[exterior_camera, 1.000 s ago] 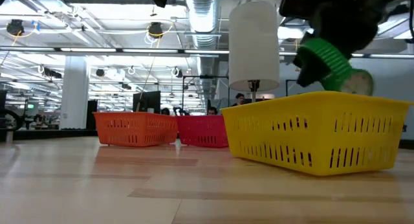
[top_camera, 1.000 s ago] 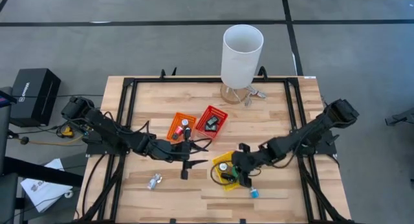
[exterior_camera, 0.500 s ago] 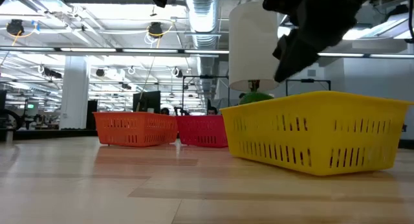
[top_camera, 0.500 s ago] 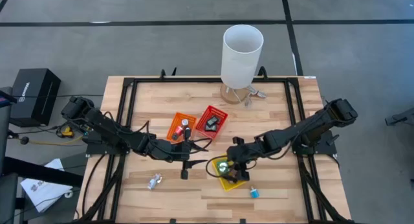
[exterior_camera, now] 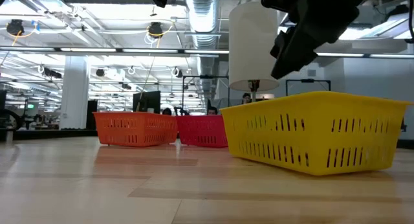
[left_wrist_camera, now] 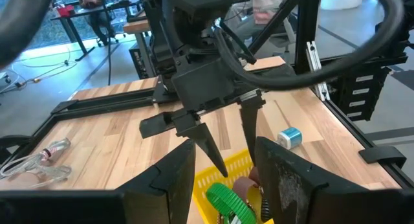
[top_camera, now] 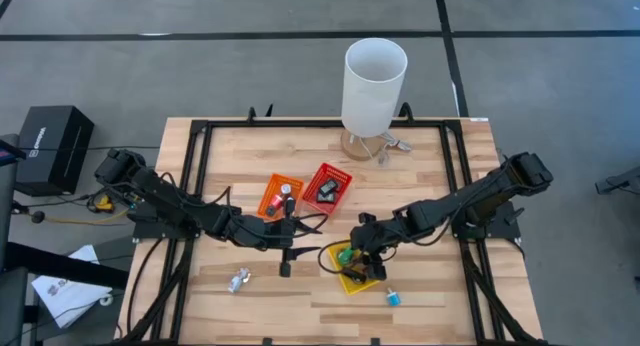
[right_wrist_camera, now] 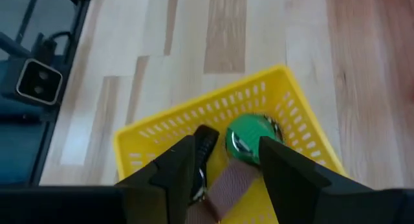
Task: Pick & Place Office items
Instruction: Put the blue charger adapter into the orange bin
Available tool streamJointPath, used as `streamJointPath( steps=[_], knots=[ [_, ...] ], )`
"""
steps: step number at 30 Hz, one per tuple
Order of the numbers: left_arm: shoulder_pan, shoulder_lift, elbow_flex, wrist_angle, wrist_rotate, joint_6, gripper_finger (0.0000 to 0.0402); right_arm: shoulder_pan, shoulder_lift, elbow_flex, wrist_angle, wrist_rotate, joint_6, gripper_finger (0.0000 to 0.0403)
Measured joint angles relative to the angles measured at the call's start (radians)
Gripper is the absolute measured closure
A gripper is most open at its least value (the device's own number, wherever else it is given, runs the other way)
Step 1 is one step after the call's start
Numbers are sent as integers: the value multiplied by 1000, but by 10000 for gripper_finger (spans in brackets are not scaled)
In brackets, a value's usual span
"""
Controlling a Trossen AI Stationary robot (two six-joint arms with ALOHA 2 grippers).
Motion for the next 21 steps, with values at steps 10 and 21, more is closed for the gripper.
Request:
streamJointPath(
  steps=[10, 21],
  knots=[
    [0, 0, 0, 0, 0, 0, 247, 0, 0, 0, 30, 1, 10, 241],
    [0, 0, 0, 0, 0, -1, 247, 52, 0, 0, -10, -187, 296, 230]
  ],
)
